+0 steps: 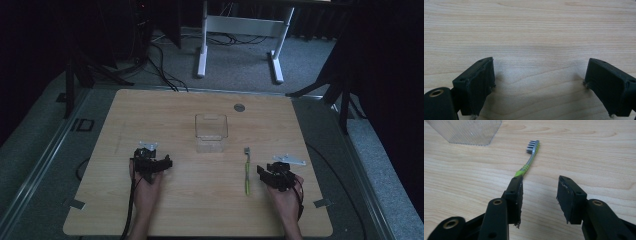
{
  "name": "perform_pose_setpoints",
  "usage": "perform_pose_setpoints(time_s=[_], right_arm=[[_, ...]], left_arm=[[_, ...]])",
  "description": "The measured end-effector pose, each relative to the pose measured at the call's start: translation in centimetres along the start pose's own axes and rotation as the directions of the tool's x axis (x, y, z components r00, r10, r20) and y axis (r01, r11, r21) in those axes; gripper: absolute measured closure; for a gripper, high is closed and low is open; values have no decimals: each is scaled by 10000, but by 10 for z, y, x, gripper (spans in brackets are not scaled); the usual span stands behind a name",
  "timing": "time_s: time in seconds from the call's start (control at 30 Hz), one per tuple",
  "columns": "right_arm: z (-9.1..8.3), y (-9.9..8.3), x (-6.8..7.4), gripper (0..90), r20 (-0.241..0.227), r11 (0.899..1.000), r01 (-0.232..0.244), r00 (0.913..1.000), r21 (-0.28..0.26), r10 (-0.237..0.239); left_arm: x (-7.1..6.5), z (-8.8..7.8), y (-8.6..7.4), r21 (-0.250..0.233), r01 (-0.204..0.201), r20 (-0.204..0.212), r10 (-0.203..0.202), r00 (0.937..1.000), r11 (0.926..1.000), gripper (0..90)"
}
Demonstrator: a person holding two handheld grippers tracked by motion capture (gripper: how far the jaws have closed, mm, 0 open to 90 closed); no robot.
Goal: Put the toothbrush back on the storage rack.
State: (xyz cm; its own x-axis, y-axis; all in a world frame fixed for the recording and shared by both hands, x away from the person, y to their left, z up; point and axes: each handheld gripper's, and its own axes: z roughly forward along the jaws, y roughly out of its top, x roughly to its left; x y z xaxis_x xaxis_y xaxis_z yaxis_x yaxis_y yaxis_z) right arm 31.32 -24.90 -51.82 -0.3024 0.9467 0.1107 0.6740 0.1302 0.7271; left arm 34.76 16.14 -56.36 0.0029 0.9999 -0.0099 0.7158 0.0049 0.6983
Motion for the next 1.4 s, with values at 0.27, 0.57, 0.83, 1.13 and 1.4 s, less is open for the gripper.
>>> perform_pose_setpoints(time_s=[0.27,0.57,0.83,1.13,1.4], right_arm=[[0,8,2,620,-117,9995,-116,9999,305,119],[6,24,17,617,-326,9972,120,9994,738,-96],[13,35,19,630,-355,9924,128,9993,1228,-85],[29,49,25,650,-200,9763,447,9989,2118,-414],[36,59,28,693,152,9626,31,9999,2708,-74]], left_arm=[[0,0,0,-1,0,-1,0,10000,10000,95],[0,0,0,0,1,1,-1,10000,10000,95],[0,0,0,0,1,-1,-1,10000,10000,95],[0,0,0,-2,2,0,-2,10000,10000,95],[0,0,0,-1,1,-1,-1,10000,10000,95]])
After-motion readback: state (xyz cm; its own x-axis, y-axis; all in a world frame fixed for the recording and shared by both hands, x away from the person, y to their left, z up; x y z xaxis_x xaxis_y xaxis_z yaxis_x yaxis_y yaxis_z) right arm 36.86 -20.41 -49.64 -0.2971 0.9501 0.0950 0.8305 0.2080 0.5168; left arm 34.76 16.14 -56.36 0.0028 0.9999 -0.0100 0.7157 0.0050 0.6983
